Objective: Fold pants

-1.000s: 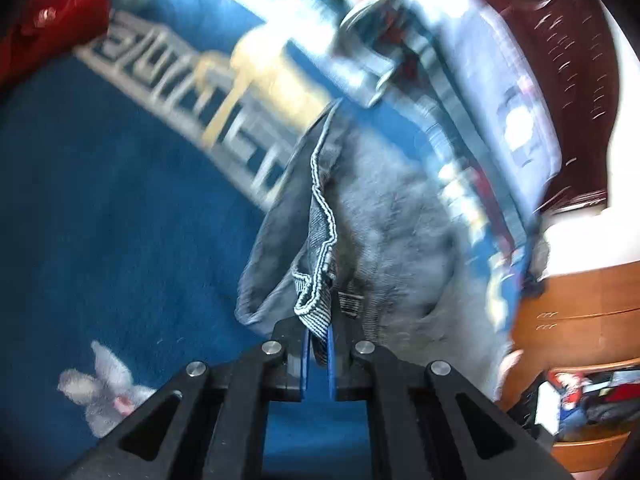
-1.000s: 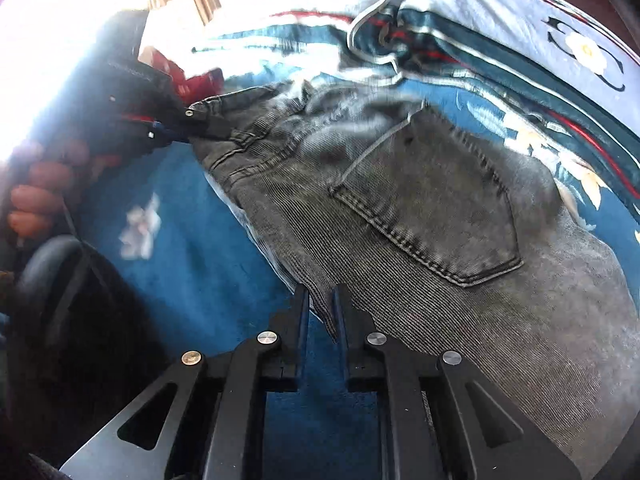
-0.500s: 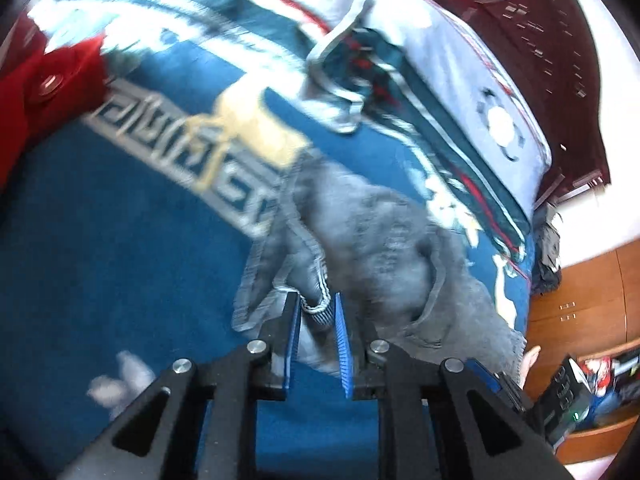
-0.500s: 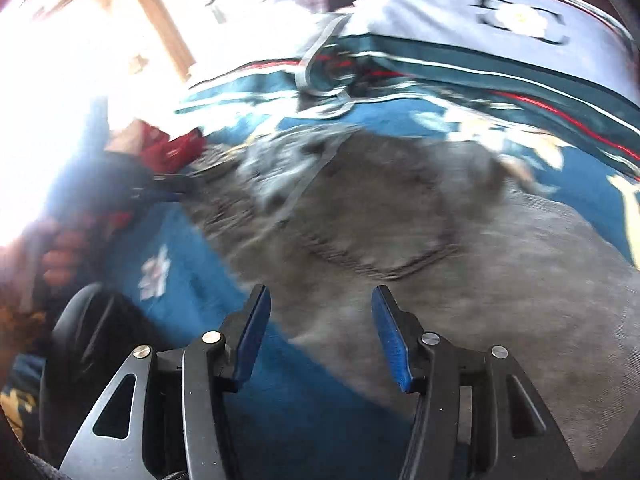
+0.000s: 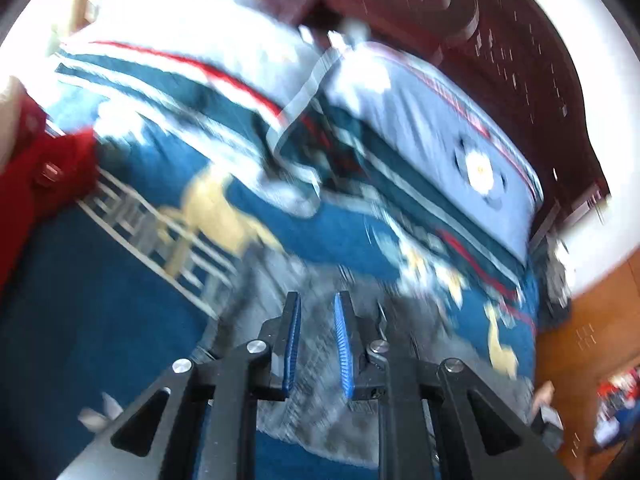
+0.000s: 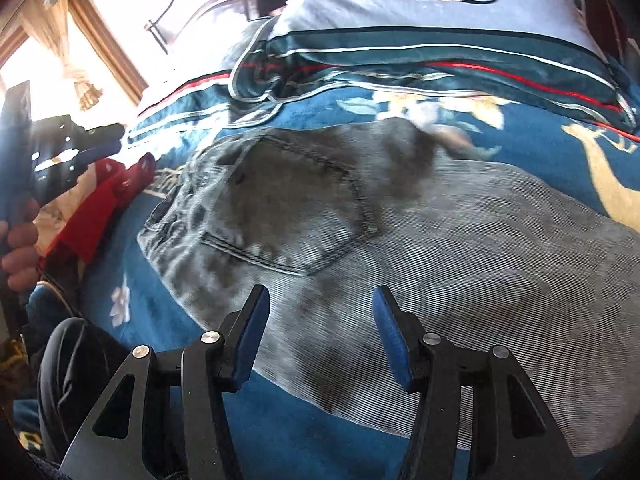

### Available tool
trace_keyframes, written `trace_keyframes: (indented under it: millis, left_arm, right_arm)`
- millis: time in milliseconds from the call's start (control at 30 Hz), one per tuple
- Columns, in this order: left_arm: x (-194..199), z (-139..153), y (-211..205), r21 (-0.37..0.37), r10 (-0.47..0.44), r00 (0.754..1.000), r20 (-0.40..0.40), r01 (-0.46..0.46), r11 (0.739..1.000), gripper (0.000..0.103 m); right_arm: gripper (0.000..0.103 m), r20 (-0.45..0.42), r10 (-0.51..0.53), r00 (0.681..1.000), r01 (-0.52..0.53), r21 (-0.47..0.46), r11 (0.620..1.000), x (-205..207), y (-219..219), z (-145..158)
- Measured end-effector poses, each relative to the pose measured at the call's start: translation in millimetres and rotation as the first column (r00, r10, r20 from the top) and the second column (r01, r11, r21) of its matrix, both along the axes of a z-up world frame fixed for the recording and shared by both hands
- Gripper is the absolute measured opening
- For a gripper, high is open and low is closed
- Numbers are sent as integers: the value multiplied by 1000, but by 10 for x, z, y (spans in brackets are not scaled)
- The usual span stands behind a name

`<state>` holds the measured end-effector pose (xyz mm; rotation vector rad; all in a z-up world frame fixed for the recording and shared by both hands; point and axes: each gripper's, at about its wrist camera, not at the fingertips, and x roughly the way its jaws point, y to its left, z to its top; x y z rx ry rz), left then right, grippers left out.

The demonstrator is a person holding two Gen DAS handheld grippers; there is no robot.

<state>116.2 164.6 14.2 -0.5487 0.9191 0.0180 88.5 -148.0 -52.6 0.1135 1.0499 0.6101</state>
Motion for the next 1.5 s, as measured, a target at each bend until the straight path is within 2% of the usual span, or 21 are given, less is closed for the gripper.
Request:
trace_keyframes:
  millis: [100, 167, 233, 267, 333, 400, 433, 533, 600, 733, 833, 900, 967, 1067, 1100, 1200, 1233, 1267, 1333, 1433, 1500]
  left_arm:
    - [184, -256, -331, -19, -161, 984, -70, 160, 987, 19]
    - [299, -482, -577, 19, -238, 961, -138, 243, 970, 19]
    - [427, -838, -707, 105, -229, 939, -258, 263, 959, 19]
    - [464, -1024, -668, 113, -205, 935, -290, 246, 963, 16]
    - [442, -1148, -499, 36, -167, 952, -256, 182, 983, 7]
    - [396, -1145, -387, -38, -152, 961, -232, 148, 988, 7]
    - [371, -1122, -377, -39, -162, 963, -214, 158, 987, 7]
    - [268, -985, -418, -5, -152, 972, -178, 153, 988, 7]
    - [196, -796, -562, 60, -155, 979, -132, 164, 985, 7]
    - [113, -486, -1012, 158, -225, 973, -52, 230, 960, 9]
    - [157, -396, -1594, 162, -349, 935, -55, 353, 921, 24]
    - [160, -431, -2075, 158, -457, 887, -70, 462, 873, 28]
    - [163, -481, -2555, 161, -546, 834, -82, 552, 818, 28]
    - [105, -578, -3283, 164, -679, 727, -99, 685, 709, 28]
    - [72, -605, -3516, 175, -718, 688, -109, 724, 667, 28]
    - [20, -722, -3993, 194, -778, 611, -142, 788, 584, 28]
    - [20, -759, -4094, 197, -783, 602, -153, 796, 573, 28]
    - [26, -799, -4170, 197, -784, 599, -163, 798, 569, 28]
    - [50, -853, -4191, 187, -772, 613, -168, 789, 586, 28]
    - [97, -914, -4118, 144, -745, 647, -162, 762, 631, 28]
    - [91, -926, -4070, 119, -737, 659, -153, 752, 648, 29]
  right_arm:
    - [52, -7, 32, 999, -32, 6, 999, -6, 197, -44]
    - [52, -17, 47, 999, -47, -11, 999, -4, 318, -120]
    - [52, -49, 54, 997, -57, -56, 997, 4, 395, -273]
    - [52, -55, 59, 997, -62, -71, 996, 4, 398, -315]
    - [52, -64, 71, 995, -76, -72, 995, -12, 332, -328]
    - [52, -64, 50, 997, -54, -50, 997, -50, 169, -212]
    - [53, -52, 33, 998, -35, -38, 999, -77, 36, -124]
    - [53, -20, -39, 999, 39, -28, 999, -176, -467, 96]
    - [54, -11, -106, 994, 106, -51, 993, -212, -886, 182]
    - [54, 13, -292, 956, 290, -143, 946, -166, -1935, 259]
    - [54, 21, -456, 890, 455, -119, 883, -61, -2719, 313]
    - [54, 19, -532, 847, 531, -107, 841, 70, -3113, 308]
    - [54, 10, -569, 823, 566, -107, 817, 222, -3374, 242]
    - [53, -18, -560, 828, 556, -94, 826, 399, -3575, 114]
    - [47, -19, -539, 842, 536, -90, 840, 456, -3599, 70]
    - [33, -3, -488, 873, 484, -125, 866, 563, -3539, -21]
    - [21, 2, -478, 879, 473, -147, 869, 580, -3502, -66]
    - [14, 15, -470, 883, 465, -178, 868, 597, -3498, -98]
    - [11, 39, -460, 887, 458, -198, 867, 592, -3516, -126]
    - [9, 86, -461, 883, 469, -197, 861, 559, -3544, -51]
    - [9, 86, -462, 883, 470, -153, 870, 582, -3577, 4]
